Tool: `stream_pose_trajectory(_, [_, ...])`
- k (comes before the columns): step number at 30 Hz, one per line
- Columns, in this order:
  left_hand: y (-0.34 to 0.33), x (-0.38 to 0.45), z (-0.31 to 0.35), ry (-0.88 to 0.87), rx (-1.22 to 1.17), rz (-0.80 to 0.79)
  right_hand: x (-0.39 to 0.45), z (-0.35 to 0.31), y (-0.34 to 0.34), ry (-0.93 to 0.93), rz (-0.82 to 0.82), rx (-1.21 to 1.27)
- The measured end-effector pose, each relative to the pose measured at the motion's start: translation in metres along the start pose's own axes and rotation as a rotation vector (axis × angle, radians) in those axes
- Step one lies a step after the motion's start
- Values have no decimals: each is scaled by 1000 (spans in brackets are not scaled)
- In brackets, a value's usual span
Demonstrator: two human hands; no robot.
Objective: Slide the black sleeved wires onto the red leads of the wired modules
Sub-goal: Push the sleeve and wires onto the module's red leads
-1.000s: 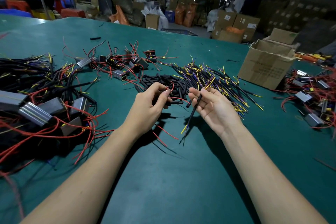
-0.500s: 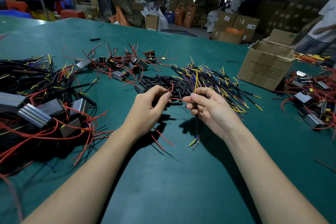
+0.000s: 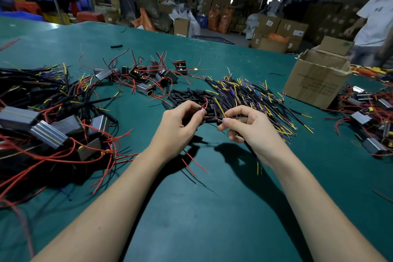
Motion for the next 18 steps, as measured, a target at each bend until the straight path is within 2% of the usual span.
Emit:
stream_pose_trajectory(3, [0,0,0,1,3,-4,2,4,3,-16,53,60])
stream_pose_trajectory(7, [-2,0,-1,3,1,-19,5,8,17,-75,107,506])
stream_pose_trajectory(10, [-4,-1,-1,-2,3,-46,6,12,36,-64,210,713])
stream_pose_trajectory(18, [-6,0,0,10,-22,-40,11,34,42,-191,241,724])
Point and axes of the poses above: each hand's wrist, its own x-axis towards the middle knuckle, its own y-axis out of the back of the hand, z = x × y, the point moved 10 cm from there along x, towards the middle knuckle, and after that the axes turned 7 degrees about -y, right-handed, at the moved point
